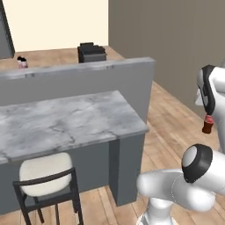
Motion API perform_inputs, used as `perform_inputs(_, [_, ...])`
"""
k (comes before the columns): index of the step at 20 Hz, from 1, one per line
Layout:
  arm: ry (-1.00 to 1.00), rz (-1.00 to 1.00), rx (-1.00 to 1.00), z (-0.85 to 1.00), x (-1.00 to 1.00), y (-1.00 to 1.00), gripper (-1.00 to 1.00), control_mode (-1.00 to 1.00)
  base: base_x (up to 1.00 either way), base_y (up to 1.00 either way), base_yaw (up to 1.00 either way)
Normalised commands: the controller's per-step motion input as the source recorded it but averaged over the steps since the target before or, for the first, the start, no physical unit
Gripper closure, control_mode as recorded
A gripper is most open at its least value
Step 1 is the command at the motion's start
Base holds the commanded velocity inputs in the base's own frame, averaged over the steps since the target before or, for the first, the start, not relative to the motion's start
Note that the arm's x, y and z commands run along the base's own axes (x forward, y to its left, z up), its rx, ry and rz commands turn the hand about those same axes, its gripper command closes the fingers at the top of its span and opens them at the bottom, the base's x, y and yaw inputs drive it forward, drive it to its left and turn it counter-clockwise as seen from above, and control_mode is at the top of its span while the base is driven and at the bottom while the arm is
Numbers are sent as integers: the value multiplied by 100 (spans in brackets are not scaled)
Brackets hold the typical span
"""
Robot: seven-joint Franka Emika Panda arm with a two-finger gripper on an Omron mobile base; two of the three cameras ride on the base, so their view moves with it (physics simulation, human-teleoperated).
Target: Place the large bottle from the dining counter next to the other large bottle outside the sink, and place the small bottle from the dining counter next to the other small bottle inside the sink.
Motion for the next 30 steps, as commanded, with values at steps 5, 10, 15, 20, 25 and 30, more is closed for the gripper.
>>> perform_inputs(5, [0,0,0,0,0,0,100,100,62,-67,7])
perform_inputs(10, [0,0,0,0,0,0,100,100,84,-49,9])
perform_inputs(15, [0,0,0,0,0,0,100,100,86,-54,8])
perform_inputs(20, [0,0,0,0,0,0,100,100,85,-58,7])
perform_inputs(25, [0,0,0,0,0,0,100,100,82,-64,7])
perform_inputs(30, [0,0,0,0,0,0,100,100,48,-85,4])
